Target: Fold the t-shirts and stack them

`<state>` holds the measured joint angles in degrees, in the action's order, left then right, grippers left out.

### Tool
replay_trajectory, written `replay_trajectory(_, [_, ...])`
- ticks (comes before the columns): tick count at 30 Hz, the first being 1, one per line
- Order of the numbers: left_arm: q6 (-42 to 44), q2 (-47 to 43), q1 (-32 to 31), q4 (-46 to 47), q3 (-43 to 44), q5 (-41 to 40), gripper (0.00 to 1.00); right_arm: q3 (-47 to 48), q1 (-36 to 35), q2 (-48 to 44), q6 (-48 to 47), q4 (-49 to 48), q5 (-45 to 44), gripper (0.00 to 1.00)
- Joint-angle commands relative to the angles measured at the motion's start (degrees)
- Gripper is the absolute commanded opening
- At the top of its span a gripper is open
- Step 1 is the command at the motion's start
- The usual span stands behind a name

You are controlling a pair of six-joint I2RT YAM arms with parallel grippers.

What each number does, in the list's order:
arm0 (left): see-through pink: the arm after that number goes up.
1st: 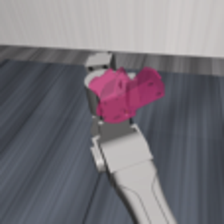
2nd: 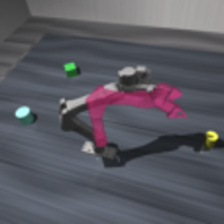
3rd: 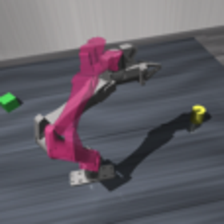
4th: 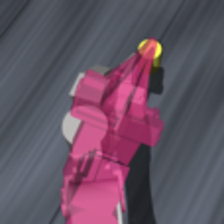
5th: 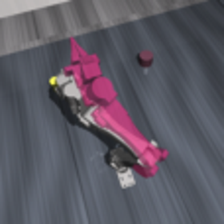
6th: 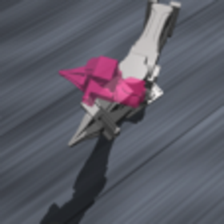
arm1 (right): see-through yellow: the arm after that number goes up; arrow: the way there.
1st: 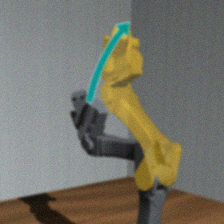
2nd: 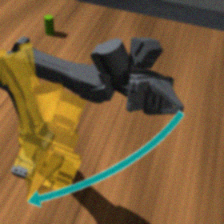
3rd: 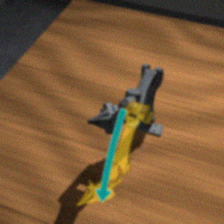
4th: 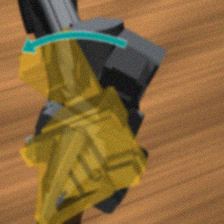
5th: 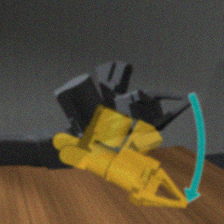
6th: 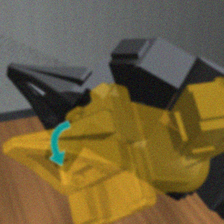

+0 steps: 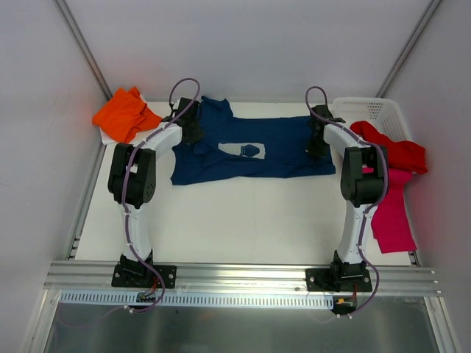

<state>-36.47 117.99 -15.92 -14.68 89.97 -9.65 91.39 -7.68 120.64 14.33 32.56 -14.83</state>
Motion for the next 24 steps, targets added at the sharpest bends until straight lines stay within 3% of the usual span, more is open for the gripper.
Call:
replay_trajectory(1, [0.2,0.9,1.1,1.3,2.7,-1.2,0.0,1.7,0.7,0.7,0.1,1.2,0.3,0.02])
replay_trajectory(5, [1.3,2.8,1.7,1.4,3.7,-4.5,0.02,1.4,1.0,0.6,0.7,1.0,0.2,0.15])
replay_trajectory(7, [1.8,3.7,2.5,1.5,5.0,-4.7,0.1,1.2,1.1,0.3,1.1,1.2,-0.1,0.37])
replay_trajectory(8, [2.1,5.0,2.8,1.5,5.6,-4.1,0.33,1.2,1.1,0.2,1.1,1.2,-0.6,0.53])
replay_trajectory(9, [2.3,5.5,3.1,1.6,6.1,-3.7,0.52,1.2,1.1,0.1,1.6,1.2,-1.1,0.82])
replay_trajectory(10, [2.6,6.5,3.6,1.7,7.1,-3.5,0.9,1.2,1.1,-0.1,1.6,1.1,-1.5,0.94])
replay_trajectory(11, [2.8,7.1,3.7,1.6,7.7,-3.0,0.99,1.9,1.1,-0.3,1.6,1.4,-2.8,0.99])
replay_trajectory(16, [3.7,4.1,4.3,1.6,8.1,-2.9,0.99,6.7,1.2,-2.9,-0.4,5.0,-7.0,0.99])
replay_trajectory(24, [3.2,-13.7,4.3,1.6,-1.7,-3.3,0.99,4.9,-1.8,-18.7,-2.9,7.0,-10.6,0.99])
